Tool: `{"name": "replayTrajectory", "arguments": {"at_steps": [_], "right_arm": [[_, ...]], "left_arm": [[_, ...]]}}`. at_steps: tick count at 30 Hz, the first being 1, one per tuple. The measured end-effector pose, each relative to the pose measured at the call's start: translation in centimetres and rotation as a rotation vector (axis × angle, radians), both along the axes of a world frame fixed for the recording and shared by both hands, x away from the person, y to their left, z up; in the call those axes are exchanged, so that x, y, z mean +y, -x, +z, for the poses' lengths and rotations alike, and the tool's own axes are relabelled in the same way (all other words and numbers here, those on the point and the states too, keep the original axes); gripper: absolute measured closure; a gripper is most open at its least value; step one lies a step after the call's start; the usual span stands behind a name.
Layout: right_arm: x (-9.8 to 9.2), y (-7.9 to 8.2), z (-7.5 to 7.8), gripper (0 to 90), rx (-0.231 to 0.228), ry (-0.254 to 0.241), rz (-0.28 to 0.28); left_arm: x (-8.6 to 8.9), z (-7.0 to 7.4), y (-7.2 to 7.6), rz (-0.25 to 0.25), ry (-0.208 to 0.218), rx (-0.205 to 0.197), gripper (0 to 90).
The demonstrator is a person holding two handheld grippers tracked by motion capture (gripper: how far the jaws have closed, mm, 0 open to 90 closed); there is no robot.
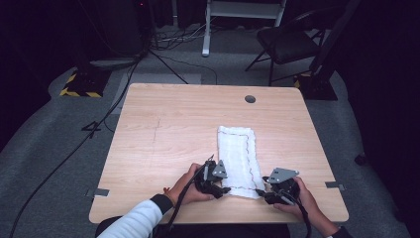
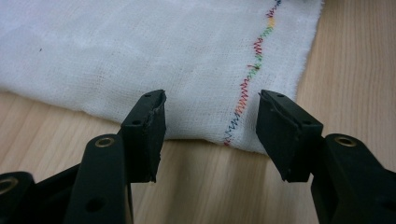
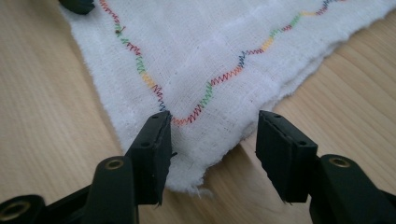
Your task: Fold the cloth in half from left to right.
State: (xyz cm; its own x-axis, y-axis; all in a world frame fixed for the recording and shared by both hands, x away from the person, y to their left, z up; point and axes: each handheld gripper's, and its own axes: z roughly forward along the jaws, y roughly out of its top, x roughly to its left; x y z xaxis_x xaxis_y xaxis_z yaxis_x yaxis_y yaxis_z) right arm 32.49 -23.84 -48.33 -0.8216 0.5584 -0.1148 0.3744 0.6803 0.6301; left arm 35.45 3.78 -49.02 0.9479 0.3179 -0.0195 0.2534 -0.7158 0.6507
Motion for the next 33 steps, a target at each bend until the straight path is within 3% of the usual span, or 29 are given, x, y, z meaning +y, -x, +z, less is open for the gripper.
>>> {"name": "replayTrajectory", "arguments": {"at_steps": [5, 8, 13, 16, 19, 23, 25, 26, 30, 33], "right_arm": [[0.6, 0.0, -0.1, 38.4, 0.036, -0.025, 0.018], [0.5, 0.1, 0.3, 36.1, 0.022, -0.046, 0.025], [-0.7, -0.9, 1.8, 36.2, -0.024, -0.117, 0.000], [-1.6, -2.6, 2.6, 38.4, -0.045, -0.162, -0.049], [-1.7, -4.9, 3.2, 39.8, -0.074, -0.166, -0.083], [-1.0, -8.4, 3.5, 40.5, -0.085, -0.171, -0.115], [-0.5, -9.9, 3.5, 40.5, -0.097, -0.162, -0.123], [-0.3, -10.7, 3.5, 40.6, -0.101, -0.158, -0.126], [0.4, -13.7, 2.6, 39.9, -0.083, -0.125, -0.150], [0.8, -15.7, 2.0, 39.9, -0.057, -0.134, -0.166]], "left_arm": [[1.4, -0.1, 0.6, 0.015, 0.027, 0.018, 36.8], [1.9, 0.1, 0.9, 0.033, 0.010, 0.013, 22.4], [2.6, 1.3, -0.1, 0.099, 0.059, -0.029, 21.4], [2.6, 2.0, -1.5, 0.126, 0.072, -0.044, 21.4], [2.3, 2.3, -3.6, 0.165, 0.055, -0.082, 21.4], [1.6, 2.4, -6.6, 0.215, 0.053, -0.074, 21.2], [1.3, 2.2, -8.1, 0.237, 0.020, -0.076, 21.1], [1.2, 2.0, -8.8, 0.258, 0.024, -0.069, 21.1], [0.9, 1.7, -11.3, 0.288, 0.042, -0.038, 21.1], [0.6, 1.5, -13.0, 0.312, 0.051, -0.046, 21.1]]}}
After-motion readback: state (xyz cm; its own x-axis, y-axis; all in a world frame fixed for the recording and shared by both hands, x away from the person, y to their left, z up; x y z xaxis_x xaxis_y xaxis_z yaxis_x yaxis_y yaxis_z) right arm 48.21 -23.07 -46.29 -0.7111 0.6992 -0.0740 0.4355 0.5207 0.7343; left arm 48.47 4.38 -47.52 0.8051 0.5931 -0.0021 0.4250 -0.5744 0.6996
